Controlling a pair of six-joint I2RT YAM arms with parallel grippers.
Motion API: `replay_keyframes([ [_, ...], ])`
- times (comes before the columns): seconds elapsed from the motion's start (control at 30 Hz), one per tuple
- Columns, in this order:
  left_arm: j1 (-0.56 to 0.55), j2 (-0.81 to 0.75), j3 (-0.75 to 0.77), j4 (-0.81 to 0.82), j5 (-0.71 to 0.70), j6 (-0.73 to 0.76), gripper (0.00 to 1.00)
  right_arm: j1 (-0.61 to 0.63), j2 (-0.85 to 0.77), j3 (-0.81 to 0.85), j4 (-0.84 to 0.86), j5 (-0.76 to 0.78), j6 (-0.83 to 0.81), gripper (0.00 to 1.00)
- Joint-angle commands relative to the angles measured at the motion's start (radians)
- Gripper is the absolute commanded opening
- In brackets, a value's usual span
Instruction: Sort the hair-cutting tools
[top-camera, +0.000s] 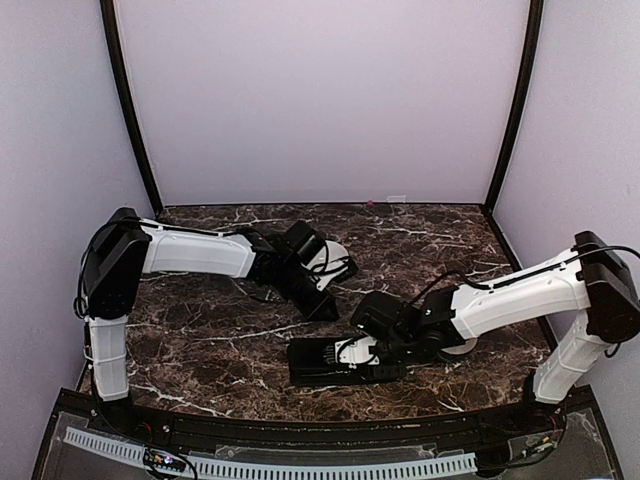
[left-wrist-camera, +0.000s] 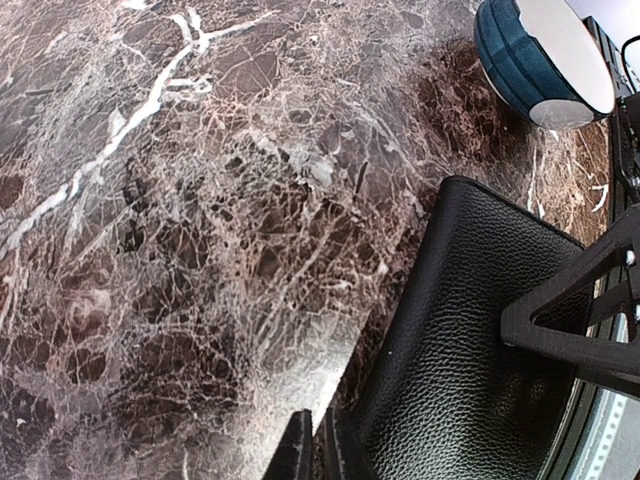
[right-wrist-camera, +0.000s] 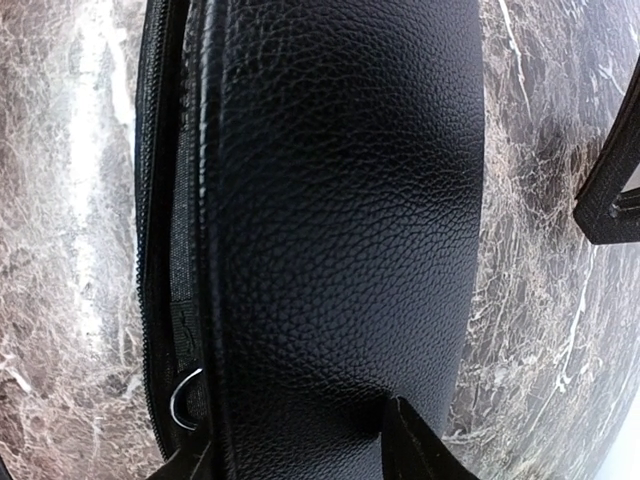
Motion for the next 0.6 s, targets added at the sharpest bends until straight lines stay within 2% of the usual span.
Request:
replay_keyframes([
  [0.0,-0.001,-0.006,0.029,-0.023,0.006,0.012,0.06,-0.010,0.036,0.011,0.056,0.018,0.008,0.50],
  [0.13,-0.001,-0.006,0.032,-0.024,0.008,0.012,0.05,-0.008,0.029,0.003,0.044,-0.011,-0.001,0.57],
  [0.23,-0.001,-0.006,0.032,-0.024,0.009,0.011,0.05,0.002,0.055,-0.010,0.063,0.031,-0.005,0.59],
  [0.43,-0.001,-0.006,0.034,-0.027,0.010,0.012,0.05,0.024,0.102,-0.018,0.130,0.185,-0.032,0.53],
  [0.57,-0.001,-0.007,0.036,-0.030,0.009,0.014,0.05,0.032,0.098,-0.021,0.140,0.215,-0.036,0.43],
])
